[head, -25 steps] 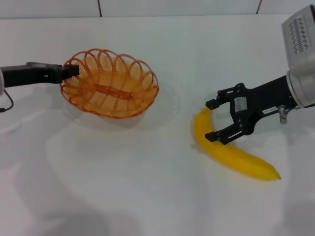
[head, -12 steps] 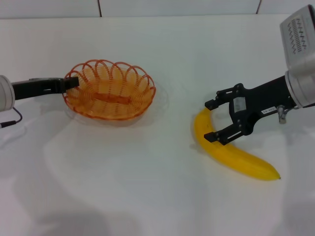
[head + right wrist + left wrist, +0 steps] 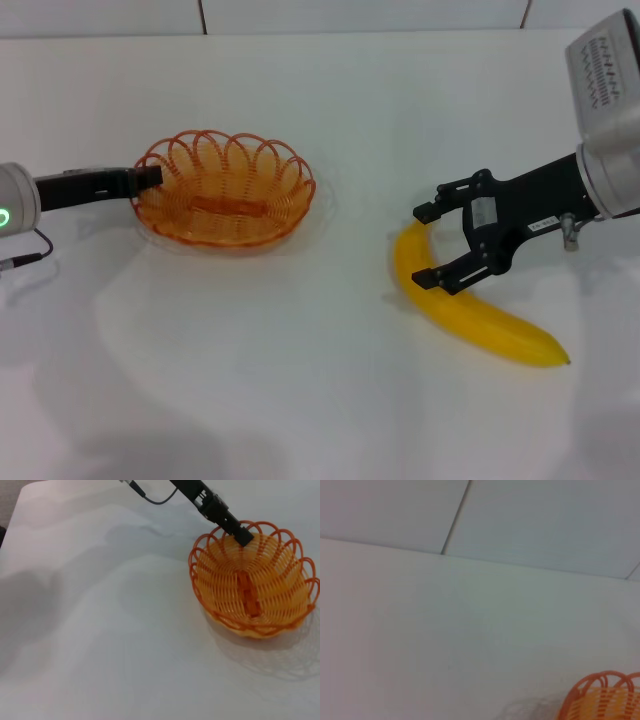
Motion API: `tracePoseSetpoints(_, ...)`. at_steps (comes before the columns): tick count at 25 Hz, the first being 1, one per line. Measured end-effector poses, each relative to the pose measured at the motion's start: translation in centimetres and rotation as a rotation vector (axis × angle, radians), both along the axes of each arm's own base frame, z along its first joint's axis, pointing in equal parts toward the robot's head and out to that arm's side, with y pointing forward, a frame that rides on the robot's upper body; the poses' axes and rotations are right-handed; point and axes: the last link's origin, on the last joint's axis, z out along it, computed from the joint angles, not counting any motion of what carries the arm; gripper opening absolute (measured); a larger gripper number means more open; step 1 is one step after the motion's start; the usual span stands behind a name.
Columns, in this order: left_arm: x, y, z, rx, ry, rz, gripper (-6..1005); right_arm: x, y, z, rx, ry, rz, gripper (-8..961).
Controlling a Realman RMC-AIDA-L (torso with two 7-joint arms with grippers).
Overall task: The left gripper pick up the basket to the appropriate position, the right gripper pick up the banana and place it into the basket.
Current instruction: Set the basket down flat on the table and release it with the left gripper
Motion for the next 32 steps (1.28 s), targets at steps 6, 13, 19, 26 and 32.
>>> tracePoseSetpoints(6,0.3,0.0,-0.6,-0.007,-0.006,-0.014,86,-0.1,0.1,0.0,0.001,0.002,0.002,893)
tracePoseSetpoints(13,0.5,0.1,-0.7,0.0,-0.011,-0.025,86,-0.2,0.1,0.0,0.0,0.002,0.004,893)
tracePoseSetpoints(19,0.6,0.1,-0.8,0.007,-0.027,-0.027,87,-0.2,0.1,0.0,0.003,0.004,0.003,893)
tracePoseSetpoints(26,0.8,0.1,-1.1,0.0,-0.034,-0.027,87,-0.3,0.2,0.0,0.002,0.003,0.006,894)
tracePoseSetpoints(32,1.0,0.1,-1.5,-0.012,-0.028,-0.039,87,-0.3,0.2,0.0,0.002,0.004,0.006,894)
